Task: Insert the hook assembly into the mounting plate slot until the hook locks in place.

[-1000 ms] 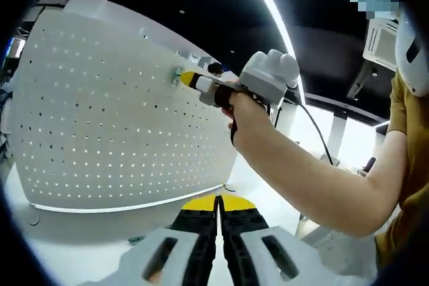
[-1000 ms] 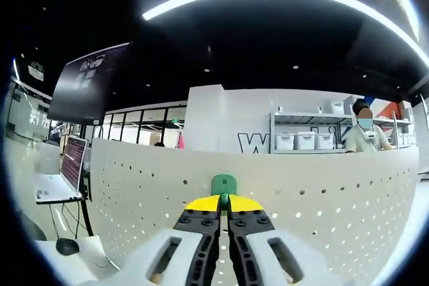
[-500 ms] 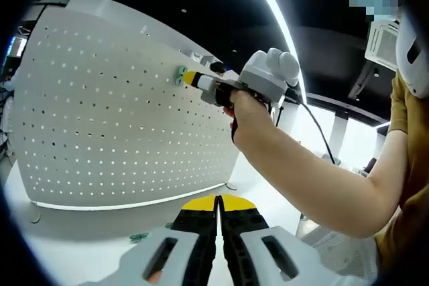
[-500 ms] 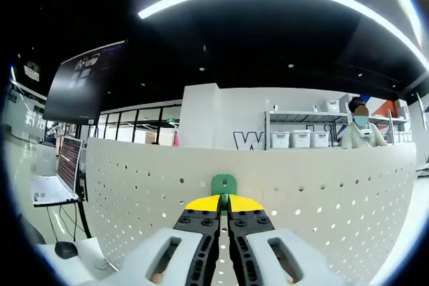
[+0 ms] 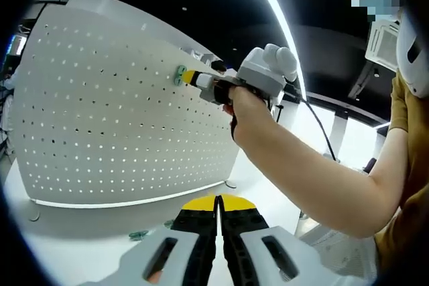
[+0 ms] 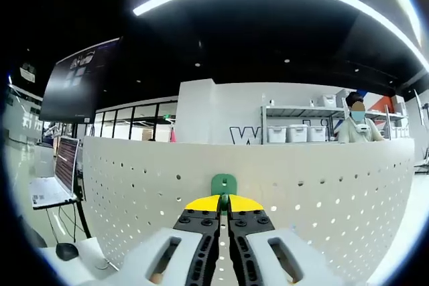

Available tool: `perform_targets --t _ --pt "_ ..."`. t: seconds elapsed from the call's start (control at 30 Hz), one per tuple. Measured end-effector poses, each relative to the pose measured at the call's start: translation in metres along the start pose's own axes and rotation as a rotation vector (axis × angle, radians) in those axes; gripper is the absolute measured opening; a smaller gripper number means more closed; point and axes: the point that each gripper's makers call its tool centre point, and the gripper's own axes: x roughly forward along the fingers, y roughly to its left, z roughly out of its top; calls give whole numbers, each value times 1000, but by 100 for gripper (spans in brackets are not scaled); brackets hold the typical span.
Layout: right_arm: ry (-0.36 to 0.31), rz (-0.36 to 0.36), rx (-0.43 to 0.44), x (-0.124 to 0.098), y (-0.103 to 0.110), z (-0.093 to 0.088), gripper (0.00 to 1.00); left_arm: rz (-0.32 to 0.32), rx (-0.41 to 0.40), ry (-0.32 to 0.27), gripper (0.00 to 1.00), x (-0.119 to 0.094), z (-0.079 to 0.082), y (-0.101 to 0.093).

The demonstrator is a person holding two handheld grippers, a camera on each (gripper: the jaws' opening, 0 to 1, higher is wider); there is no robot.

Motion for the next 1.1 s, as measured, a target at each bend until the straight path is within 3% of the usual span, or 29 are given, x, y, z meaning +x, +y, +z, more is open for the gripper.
perform_targets --t 0.73,1.1 --pt "-6 -16 -18 0 1 -2 1 13 0 0 1 -3 1 1" --pt "-17 -14 -14 -1 2 -1 10 18 0 1 1 -5 1 1"
